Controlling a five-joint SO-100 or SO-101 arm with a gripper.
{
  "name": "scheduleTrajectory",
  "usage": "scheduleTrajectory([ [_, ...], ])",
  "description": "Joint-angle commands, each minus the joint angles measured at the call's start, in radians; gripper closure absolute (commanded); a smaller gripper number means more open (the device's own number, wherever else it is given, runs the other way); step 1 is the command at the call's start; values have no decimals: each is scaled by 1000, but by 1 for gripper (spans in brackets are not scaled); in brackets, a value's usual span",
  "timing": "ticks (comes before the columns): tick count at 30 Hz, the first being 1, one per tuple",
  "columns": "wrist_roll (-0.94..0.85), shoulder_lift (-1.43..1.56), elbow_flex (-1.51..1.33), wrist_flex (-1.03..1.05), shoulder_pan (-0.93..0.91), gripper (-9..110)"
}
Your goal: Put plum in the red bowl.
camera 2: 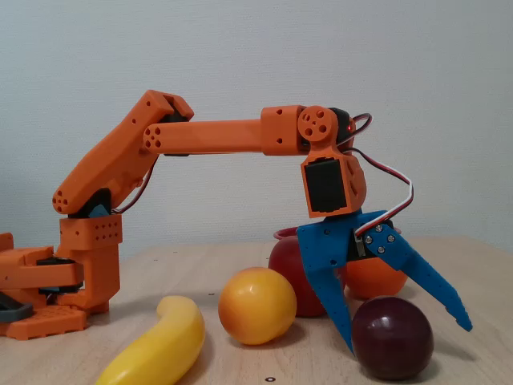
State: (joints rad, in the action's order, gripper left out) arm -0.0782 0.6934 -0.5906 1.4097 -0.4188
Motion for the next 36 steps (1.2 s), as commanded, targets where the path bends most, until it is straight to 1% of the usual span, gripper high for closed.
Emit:
scheduleTrajectory([
  [1, -32, 81, 101, 12, -35, 62],
  [13, -15, 94, 100, 14, -51, 61],
  [36, -38, 94, 97, 15, -86, 62],
])
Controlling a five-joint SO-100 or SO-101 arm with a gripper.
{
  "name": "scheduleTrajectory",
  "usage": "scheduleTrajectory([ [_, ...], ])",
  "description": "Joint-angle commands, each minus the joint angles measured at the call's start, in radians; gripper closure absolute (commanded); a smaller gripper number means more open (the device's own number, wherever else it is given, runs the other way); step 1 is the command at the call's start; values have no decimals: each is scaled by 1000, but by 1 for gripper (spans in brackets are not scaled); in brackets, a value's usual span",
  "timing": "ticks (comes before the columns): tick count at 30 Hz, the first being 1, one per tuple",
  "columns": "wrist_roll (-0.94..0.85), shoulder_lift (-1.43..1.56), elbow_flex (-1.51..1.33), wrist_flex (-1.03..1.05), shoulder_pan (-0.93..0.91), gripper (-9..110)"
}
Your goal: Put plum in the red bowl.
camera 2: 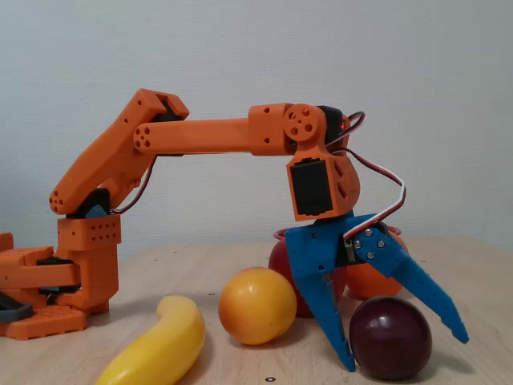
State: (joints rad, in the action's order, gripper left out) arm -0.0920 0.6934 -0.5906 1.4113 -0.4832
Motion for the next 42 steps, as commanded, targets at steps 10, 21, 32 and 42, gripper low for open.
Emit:
scheduleTrajectory([
  [10, -23, 95, 94, 20, -5, 62],
  [21, -32, 89, 91, 18, -3, 63],
  [32, -44, 81, 91, 12, 0, 63],
  [42, -66, 77, 95, 21, -2, 102],
])
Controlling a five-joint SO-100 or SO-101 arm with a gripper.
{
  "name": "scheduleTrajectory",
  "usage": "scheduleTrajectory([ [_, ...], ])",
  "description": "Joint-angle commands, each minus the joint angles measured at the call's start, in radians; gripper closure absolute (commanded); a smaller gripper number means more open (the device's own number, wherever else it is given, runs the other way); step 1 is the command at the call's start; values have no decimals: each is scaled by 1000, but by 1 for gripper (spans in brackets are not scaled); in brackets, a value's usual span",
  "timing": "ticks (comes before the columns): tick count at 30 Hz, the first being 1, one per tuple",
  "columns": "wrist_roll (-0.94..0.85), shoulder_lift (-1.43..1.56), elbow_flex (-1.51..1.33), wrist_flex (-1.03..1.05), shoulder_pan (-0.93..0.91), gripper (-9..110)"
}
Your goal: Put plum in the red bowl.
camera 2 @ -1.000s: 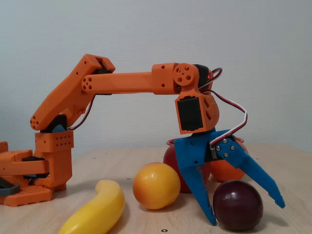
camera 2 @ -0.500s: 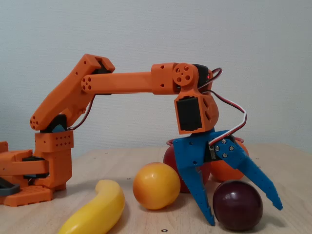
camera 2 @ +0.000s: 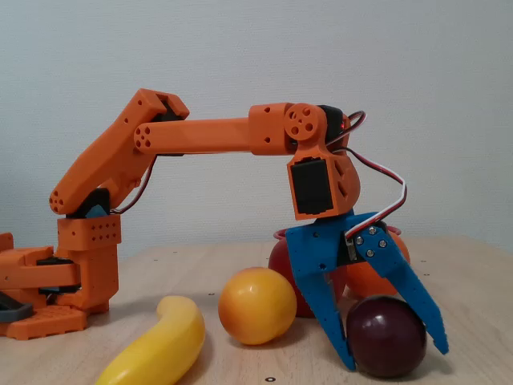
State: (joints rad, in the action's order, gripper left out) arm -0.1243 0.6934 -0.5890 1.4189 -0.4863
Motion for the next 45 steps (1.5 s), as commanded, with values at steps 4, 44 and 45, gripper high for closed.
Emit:
scheduleTrajectory([
  [4, -67, 75, 127, 95, -2, 102],
  [44, -32, 617, 390, 325, 348, 102],
  [45, -23, 634, 390, 342, 376, 102],
])
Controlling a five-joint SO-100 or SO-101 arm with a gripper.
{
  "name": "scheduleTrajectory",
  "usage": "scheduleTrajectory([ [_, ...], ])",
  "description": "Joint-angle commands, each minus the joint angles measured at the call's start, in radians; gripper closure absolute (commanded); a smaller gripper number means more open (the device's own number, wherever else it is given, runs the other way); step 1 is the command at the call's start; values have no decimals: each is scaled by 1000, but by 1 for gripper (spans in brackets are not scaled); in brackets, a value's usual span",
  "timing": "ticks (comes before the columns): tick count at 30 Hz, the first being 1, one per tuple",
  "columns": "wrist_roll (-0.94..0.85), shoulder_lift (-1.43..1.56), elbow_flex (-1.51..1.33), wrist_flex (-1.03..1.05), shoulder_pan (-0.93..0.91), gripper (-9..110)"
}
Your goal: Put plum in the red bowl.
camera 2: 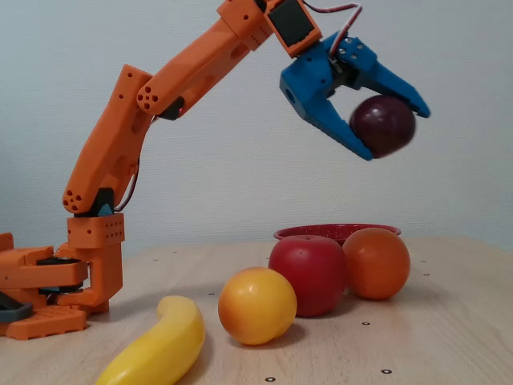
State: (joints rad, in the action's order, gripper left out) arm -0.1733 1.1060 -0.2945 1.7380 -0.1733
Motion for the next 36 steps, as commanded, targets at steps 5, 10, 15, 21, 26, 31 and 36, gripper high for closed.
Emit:
scheduleTrajectory([
  [5, 66, 310, 58, 94, 224, 102],
  [10, 117, 383, 9, 133, 410, 102],
  [15, 155, 436, -86, 133, 577, 102],
  [21, 167, 434, -175, 135, 727, 102],
  [26, 187, 362, -184, 135, 795, 102],
  [31, 206, 255, -186, 135, 815, 102],
  [36, 204, 123, -166, 129, 807, 102],
])
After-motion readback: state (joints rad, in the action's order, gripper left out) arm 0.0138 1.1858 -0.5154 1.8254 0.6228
